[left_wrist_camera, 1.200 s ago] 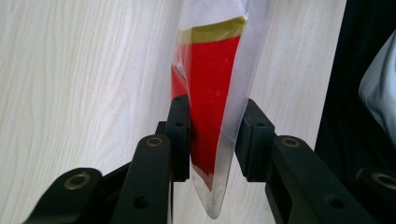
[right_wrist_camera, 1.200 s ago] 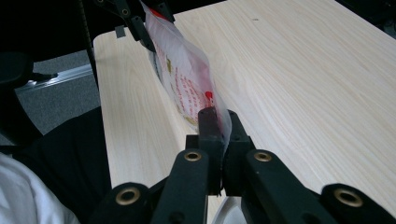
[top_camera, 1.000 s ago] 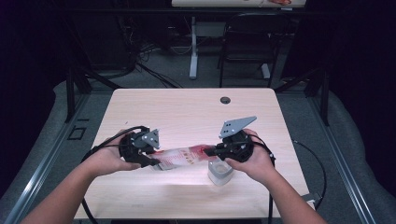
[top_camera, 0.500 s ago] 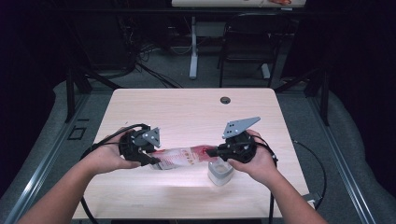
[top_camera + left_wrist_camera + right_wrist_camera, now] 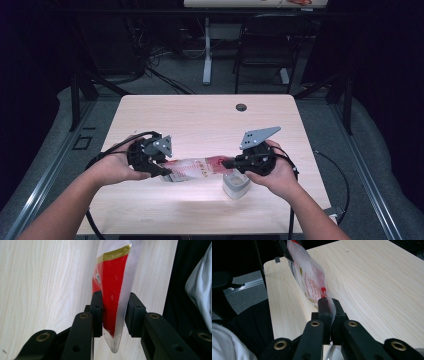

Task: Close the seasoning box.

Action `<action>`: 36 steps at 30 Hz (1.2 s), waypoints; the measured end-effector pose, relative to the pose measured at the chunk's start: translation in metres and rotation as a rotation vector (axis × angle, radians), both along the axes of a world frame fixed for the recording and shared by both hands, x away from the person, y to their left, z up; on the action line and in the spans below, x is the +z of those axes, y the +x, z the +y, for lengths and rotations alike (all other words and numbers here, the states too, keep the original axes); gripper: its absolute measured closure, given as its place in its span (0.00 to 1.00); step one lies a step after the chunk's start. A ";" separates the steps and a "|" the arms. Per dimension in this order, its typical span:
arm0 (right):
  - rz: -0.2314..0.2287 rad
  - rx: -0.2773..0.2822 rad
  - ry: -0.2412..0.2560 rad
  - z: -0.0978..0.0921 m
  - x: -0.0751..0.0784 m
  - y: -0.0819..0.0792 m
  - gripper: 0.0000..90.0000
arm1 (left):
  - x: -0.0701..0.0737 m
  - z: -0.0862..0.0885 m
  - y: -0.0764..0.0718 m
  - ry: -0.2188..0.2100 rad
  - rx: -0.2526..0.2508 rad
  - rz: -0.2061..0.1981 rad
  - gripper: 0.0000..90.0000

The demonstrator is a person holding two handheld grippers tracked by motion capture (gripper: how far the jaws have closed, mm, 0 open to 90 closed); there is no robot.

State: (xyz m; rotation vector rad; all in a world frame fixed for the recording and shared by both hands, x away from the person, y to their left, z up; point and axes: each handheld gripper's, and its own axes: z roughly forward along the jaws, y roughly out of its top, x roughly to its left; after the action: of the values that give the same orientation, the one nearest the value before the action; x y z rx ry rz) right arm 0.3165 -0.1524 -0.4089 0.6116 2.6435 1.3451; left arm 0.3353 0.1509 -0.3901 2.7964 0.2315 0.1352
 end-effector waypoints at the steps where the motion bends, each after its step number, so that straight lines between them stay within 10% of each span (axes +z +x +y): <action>1: 0.002 -0.001 0.003 0.000 0.000 0.000 1.00 | 0.001 0.000 0.000 0.000 -0.001 0.001 0.79; 36: -0.023 -0.047 0.089 -0.016 -0.011 -0.007 0.99 | 0.021 -0.010 0.002 0.011 -0.020 -0.020 0.81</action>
State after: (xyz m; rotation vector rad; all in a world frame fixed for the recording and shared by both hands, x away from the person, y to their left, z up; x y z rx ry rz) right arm 0.3096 -0.1687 -0.4204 0.6601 2.5468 1.4535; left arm 0.3370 0.1412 -0.3696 2.8059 0.1980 0.1597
